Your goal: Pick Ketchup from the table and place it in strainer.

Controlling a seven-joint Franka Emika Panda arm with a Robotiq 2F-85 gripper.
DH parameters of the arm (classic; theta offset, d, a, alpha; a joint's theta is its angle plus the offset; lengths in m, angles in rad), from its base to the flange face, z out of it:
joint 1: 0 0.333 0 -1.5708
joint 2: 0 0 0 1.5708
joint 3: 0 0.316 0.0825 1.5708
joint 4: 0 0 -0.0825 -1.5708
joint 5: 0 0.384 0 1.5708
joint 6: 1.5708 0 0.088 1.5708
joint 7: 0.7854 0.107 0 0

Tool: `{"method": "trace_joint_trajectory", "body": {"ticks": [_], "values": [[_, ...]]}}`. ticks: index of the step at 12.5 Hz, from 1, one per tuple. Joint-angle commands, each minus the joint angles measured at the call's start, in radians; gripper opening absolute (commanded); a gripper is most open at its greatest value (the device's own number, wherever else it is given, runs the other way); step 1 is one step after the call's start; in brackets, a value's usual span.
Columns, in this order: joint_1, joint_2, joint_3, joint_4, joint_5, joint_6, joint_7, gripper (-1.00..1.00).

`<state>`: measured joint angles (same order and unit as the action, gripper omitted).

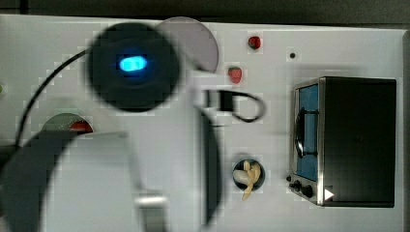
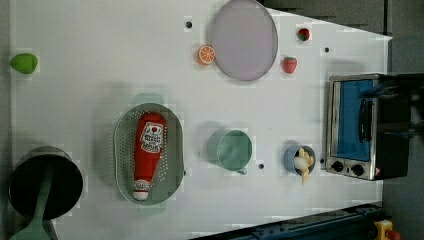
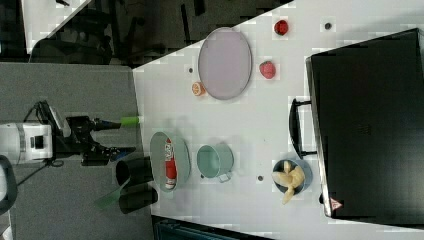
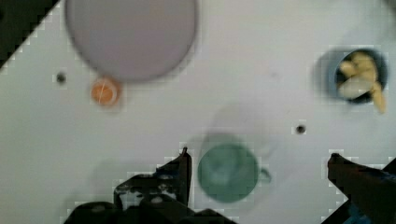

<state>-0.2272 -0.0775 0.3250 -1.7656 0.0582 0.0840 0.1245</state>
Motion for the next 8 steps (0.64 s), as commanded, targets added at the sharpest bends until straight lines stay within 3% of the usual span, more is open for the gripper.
{"method": "trace_joint_trajectory", "body": {"ticks": [1,8], "values": [[0.001,0.0,-0.085,0.067,-0.013,-0.03,-0.115,1.0],[0.001,0.027,-0.137,0.073,-0.047,-0.028,-0.115,1.0]]}}
